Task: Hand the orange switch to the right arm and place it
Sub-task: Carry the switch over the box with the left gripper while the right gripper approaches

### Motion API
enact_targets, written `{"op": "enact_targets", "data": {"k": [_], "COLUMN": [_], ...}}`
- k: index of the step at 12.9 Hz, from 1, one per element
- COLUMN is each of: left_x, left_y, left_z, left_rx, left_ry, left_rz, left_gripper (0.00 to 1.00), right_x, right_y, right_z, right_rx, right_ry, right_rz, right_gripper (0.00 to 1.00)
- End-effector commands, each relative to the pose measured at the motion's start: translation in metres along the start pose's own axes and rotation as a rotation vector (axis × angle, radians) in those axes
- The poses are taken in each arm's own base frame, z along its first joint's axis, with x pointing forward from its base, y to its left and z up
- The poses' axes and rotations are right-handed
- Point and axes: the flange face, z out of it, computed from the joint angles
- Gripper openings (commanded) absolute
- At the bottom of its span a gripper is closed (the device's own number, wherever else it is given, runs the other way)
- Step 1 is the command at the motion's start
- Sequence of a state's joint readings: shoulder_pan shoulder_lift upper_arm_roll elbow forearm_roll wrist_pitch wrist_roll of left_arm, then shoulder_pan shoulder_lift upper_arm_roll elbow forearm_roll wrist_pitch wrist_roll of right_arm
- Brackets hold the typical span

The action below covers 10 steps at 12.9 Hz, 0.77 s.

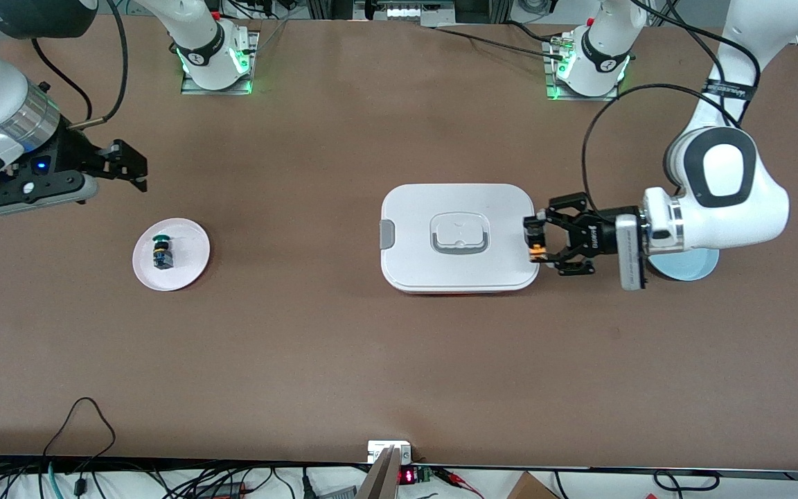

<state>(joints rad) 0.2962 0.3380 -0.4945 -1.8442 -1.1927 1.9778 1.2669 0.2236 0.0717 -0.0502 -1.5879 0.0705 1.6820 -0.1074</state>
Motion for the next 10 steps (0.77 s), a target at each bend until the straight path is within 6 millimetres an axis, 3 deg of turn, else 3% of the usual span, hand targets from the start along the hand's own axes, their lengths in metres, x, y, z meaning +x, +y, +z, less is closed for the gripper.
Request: {"op": "enact_targets", "data": {"k": [1,3,4,6,8,10], "left_x": [0.035,0.049,0.069,0.063,0.061,0.061], "left_y": [0.015,0.025,0.031,0.020,0.027,0.039], "left_z": [0.039,0.077,0.088,0.110,0.139,0.161], "left_rx": [-0.097,-0.167,-0.196,-0.201,-0.191,-0.173], "left_ry": [0.087,0.128,0.183,0.253,0.317,0.334], "left_rz": [0.053,0.082,0.175,0.246,0.290,0.299], "left_gripper": [0.43,0.43,0.43,0.43,0.42,0.41], "right_x": [0.013,0.025,0.036,0.058,0.079,0.088], "right_y": [-0.015,-0.032,-0.043,-0.062,-0.084,-0.135], "right_z": [0.021,0.045,0.053,0.080,0.102,0.120], "right_rx": [0.228,0.411,0.551,0.797,1.000,1.155], "right_ry": [-0.027,-0.049,-0.049,-0.080,-0.137,-0.216], "right_rz": [-0.026,0.012,0.043,0.132,0.249,0.382], "right_gripper": [1.00,1.00,1.00,1.00,1.00,1.00]}}
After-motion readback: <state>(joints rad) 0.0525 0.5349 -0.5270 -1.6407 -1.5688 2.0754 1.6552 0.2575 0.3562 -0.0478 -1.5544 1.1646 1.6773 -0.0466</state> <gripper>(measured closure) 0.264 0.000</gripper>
